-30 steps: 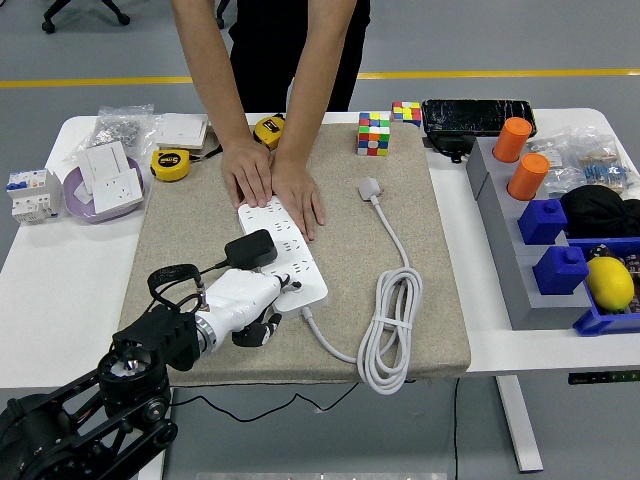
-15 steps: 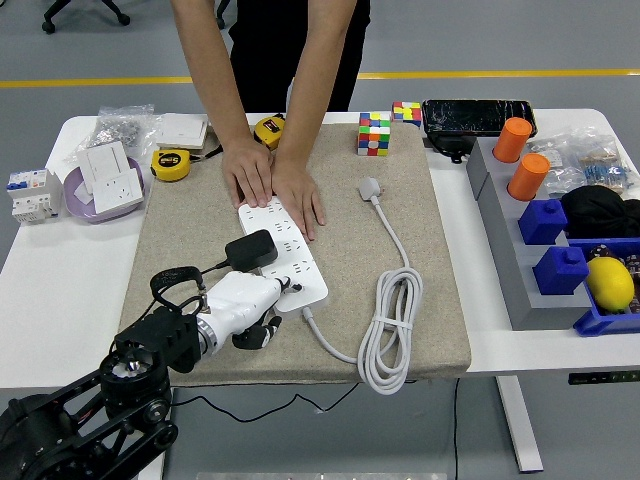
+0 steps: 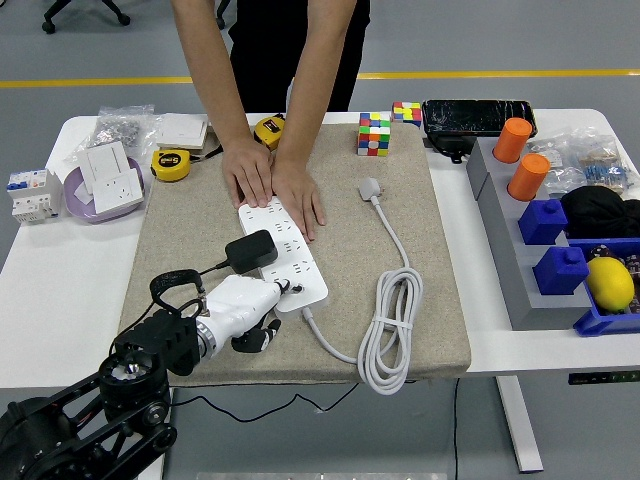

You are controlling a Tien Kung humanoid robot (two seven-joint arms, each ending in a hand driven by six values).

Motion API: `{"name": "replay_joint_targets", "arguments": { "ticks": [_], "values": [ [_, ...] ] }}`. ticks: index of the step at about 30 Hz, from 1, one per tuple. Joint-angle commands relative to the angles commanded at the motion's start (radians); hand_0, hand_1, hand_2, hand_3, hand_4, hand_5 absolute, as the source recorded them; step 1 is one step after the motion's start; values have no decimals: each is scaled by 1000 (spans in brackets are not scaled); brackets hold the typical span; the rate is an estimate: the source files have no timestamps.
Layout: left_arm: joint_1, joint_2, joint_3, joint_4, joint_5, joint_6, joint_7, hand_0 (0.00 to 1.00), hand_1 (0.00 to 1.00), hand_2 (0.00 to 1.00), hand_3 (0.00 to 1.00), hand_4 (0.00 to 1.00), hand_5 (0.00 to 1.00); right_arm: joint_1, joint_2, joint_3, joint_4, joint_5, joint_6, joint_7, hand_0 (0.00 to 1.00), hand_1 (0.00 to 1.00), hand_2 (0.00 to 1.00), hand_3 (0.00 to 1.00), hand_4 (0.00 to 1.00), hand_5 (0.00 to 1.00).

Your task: Pick up the plug,place it near the board,insert it into the board,press the button

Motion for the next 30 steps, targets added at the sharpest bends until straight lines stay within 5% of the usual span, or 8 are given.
{"name": "replay_joint_targets", "arguments": {
  "ticks": [9, 15, 16, 21, 22, 27, 28, 30],
  "values": [
    [38, -10, -142, -151, 0, -11, -8, 176, 60, 166, 591, 510, 2, 1, 1, -1, 0, 3, 0, 0, 878, 730, 720, 726, 998, 684],
    [119, -77, -332, -151, -99, 178, -163, 176, 60, 166, 591, 510, 2, -2, 4, 6, 0, -1, 0, 0, 878, 730, 720, 726, 998, 684],
    [135, -92, -366, -151, -145, 224, -207, 359, 316, 379, 544, 835, 216, -3, 5, 6, 0, 1, -1, 0, 878, 730, 720, 726, 998, 683],
    [179, -126, -438, -101, -353, 419, -406, 359, 316, 379, 544, 835, 216, -4, 7, 8, 0, 2, -1, 0, 878, 730, 720, 726, 998, 683],
    [194, -133, -438, -86, -398, 422, -438, 843, 896, 853, 814, 998, 555, -4, 7, 8, 0, 4, -1, 1, 878, 730, 720, 726, 998, 683],
    [226, -138, -445, -81, -606, 391, -435, 843, 896, 853, 814, 998, 555, -2, 8, 8, 0, 6, -2, 1, 878, 730, 720, 726, 998, 683],
    [227, -136, -442, -80, -652, 385, -426, 986, 998, 977, 900, 998, 588, -2, 7, 8, 0, 5, -2, 1, 879, 730, 720, 726, 998, 683],
    [228, -131, -434, -80, -729, 371, -409, 986, 998, 977, 900, 998, 588, -2, 7, 9, 0, 5, -2, 0, 879, 730, 720, 726, 998, 683]
  ]
}}
